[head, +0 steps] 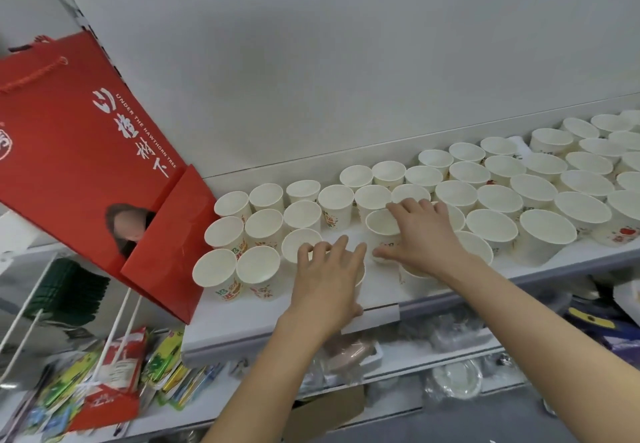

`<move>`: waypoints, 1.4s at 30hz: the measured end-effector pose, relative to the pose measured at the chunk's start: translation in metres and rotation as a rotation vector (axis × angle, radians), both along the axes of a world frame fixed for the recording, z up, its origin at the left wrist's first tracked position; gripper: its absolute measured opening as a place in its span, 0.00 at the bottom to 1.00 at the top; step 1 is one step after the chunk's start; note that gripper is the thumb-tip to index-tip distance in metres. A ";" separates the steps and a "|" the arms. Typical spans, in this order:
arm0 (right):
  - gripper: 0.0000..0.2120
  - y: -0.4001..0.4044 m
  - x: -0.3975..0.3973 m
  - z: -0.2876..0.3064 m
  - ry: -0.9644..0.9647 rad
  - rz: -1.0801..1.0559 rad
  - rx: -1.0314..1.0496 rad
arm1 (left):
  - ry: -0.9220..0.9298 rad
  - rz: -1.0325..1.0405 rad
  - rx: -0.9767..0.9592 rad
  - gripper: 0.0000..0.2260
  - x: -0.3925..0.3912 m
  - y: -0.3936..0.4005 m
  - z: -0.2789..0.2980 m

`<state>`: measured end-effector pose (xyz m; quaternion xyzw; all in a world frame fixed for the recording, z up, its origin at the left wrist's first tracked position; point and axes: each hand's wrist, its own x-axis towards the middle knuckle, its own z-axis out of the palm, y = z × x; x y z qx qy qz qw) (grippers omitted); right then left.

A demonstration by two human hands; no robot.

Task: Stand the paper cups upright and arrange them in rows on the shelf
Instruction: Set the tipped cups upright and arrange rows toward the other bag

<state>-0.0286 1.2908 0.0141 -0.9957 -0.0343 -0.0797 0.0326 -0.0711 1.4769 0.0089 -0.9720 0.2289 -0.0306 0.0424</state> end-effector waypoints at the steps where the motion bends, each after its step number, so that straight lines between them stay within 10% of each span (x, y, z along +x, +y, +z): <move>1: 0.37 0.001 0.002 -0.002 -0.012 0.001 0.006 | -0.016 0.013 0.031 0.41 -0.003 0.000 -0.002; 9: 0.30 0.010 0.005 -0.002 -0.084 0.042 -0.007 | -0.138 0.099 -0.170 0.41 -0.025 -0.001 -0.007; 15: 0.31 0.021 -0.036 0.020 -0.137 0.197 0.671 | -0.203 0.218 -0.611 0.29 -0.067 0.062 0.021; 22: 0.33 0.104 -0.088 -0.011 -0.026 0.324 0.899 | -0.144 0.444 -0.660 0.33 -0.073 0.169 0.012; 42: 0.39 0.206 -0.077 -0.064 -0.268 0.214 0.814 | 0.231 0.285 -0.769 0.50 -0.022 0.194 -0.023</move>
